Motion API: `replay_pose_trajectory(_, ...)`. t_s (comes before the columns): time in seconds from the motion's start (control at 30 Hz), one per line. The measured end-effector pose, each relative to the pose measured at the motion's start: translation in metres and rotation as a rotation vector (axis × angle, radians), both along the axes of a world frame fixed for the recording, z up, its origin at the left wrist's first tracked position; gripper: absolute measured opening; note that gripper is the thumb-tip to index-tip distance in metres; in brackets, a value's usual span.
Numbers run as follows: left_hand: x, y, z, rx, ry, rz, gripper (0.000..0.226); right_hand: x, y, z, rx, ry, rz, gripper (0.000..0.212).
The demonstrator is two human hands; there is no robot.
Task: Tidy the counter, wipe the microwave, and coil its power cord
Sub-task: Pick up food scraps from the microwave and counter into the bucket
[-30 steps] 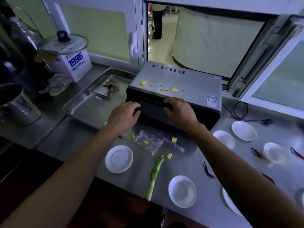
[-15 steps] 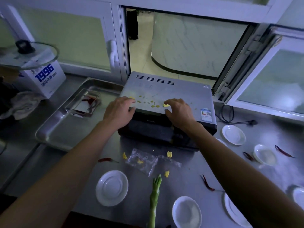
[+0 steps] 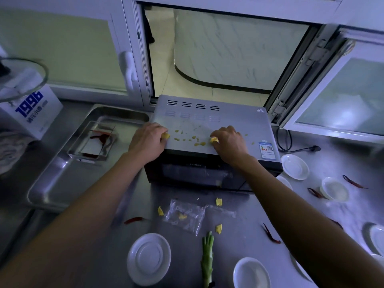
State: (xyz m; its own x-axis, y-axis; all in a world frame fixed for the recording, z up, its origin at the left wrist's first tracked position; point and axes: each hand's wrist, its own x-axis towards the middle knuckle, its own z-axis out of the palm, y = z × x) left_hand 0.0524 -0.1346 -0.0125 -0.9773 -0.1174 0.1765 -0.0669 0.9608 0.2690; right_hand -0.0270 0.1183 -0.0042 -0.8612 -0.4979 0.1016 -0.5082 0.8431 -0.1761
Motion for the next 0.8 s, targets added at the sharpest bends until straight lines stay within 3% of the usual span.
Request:
replay_pose_trajectory(0.37,-0.013,-0.012,-0.001,0.003,-0.042,-0.029,0.029,-0.002,-0.01,-0.001,-0.025,-0.017,-0.07,0.023)
replay_pose_trajectory(0.8,-0.008,-0.01,0.001,0.086,0.045,-0.112,0.017,0.011,-0.017,0.002,-0.075,-0.006,-0.131,0.019)
